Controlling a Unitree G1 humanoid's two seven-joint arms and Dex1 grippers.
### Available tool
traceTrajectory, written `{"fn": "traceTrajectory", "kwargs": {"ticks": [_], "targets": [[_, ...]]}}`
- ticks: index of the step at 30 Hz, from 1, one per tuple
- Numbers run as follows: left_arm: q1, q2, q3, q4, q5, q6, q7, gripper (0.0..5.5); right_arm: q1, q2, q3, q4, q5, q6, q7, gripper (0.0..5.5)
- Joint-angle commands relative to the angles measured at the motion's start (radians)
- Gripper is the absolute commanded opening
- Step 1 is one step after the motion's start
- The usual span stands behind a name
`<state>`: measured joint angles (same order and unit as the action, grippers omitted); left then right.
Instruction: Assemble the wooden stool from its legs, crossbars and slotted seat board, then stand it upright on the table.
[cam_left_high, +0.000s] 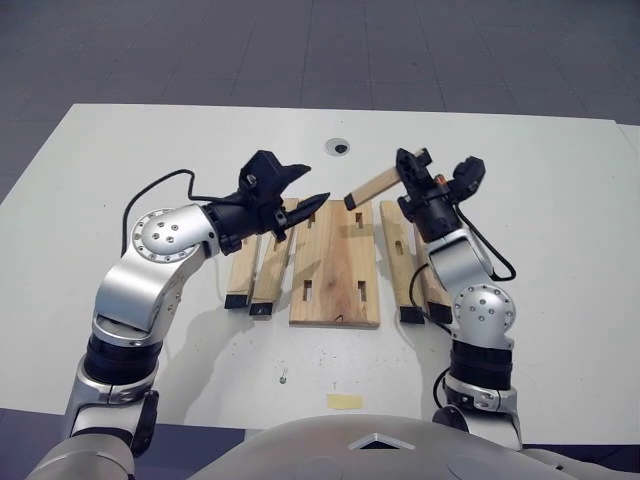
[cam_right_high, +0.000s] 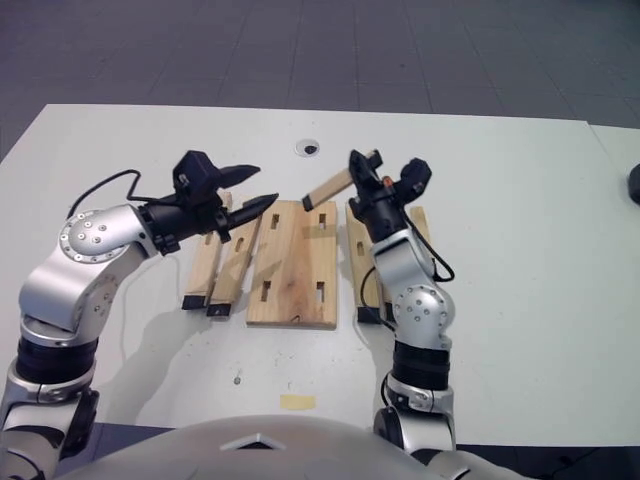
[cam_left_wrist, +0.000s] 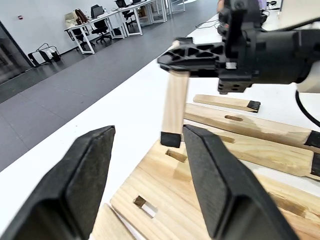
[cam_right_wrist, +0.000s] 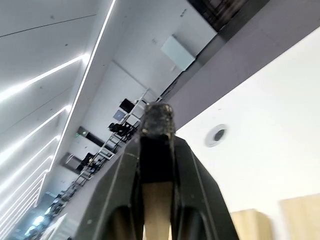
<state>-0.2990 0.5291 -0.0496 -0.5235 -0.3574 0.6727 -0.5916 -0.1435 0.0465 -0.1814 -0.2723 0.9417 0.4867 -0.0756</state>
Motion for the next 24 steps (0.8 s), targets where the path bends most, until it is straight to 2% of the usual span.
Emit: {"fn": "traceTrajectory", "kwargs": {"ticks": [1, 4, 10, 16, 24], "targets": [[0.020, -0.033, 0.078, 0.011, 0.006, 0.045, 0.103, 3.31, 0.097, -0.042, -0.064, -0.078, 0.025, 0.021, -0.007, 0.41], [0.054, -0.054, 0.071, -0.008, 0.025, 0.059, 0.160, 3.73, 0.141, -0.048, -0.077, -0.101, 0.026, 0.034, -0.024, 0.41], [0.083, -0.062, 0.041, -0.040, 0.036, 0.072, 0.193, 4.50, 0.193, -0.040, -0.016, -0.135, -0.016, 0.069, -0.054, 0.41], [0.113, -0.066, 0.030, -0.062, 0.036, 0.082, 0.200, 5.40, 0.208, -0.028, -0.022, -0.142, -0.111, -0.002, -0.056, 0.41], [0.105, -0.057, 0.012, -0.036, 0.055, 0.060, 0.185, 5.40, 0.194, -0.018, -0.089, -0.114, -0.050, -0.025, -0.041, 0.41]]}}
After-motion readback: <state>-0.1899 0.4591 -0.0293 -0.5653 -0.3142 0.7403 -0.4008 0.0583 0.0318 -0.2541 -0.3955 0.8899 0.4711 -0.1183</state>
